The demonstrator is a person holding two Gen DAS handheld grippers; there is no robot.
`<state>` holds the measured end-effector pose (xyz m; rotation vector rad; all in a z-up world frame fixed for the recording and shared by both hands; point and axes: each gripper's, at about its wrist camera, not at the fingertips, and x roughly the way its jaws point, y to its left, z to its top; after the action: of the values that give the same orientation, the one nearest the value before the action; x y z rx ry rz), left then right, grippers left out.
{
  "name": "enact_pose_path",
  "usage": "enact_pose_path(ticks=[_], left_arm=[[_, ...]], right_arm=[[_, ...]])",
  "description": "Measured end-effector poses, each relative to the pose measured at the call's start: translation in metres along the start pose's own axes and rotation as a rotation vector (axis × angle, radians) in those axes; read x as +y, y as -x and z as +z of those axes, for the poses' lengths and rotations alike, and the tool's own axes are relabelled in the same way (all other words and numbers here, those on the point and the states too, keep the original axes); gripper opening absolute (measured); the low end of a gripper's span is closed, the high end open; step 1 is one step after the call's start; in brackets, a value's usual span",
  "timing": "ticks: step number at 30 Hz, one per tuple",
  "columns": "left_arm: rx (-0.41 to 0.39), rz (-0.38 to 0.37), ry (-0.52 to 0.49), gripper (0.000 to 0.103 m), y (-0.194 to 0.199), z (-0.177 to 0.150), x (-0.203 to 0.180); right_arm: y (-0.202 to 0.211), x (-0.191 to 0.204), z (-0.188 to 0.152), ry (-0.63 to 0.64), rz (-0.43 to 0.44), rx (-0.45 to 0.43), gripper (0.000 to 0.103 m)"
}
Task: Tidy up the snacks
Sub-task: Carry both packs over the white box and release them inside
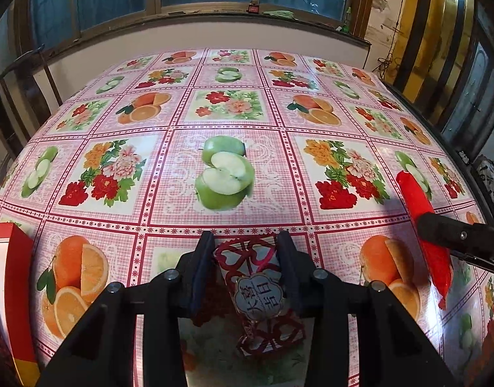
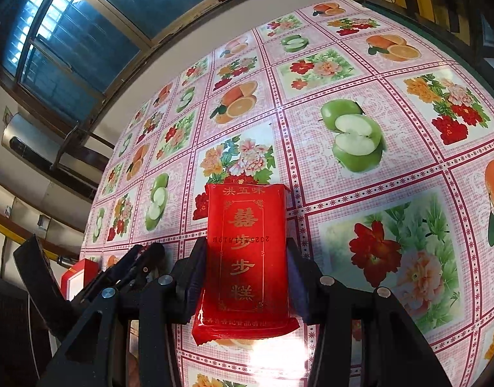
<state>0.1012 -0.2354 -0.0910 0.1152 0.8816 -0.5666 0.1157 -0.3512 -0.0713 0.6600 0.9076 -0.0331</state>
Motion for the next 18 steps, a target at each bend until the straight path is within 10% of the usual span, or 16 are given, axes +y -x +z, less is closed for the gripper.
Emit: enact_pose_path(ticks=[18], left_arm=[[-0.127, 0.064, 0.049, 0.039, 0.093, -0.066, 0.014]], right_arm=[[0.001, 0.034, -0.014, 0.076, 0.183, 0.050, 0.050]])
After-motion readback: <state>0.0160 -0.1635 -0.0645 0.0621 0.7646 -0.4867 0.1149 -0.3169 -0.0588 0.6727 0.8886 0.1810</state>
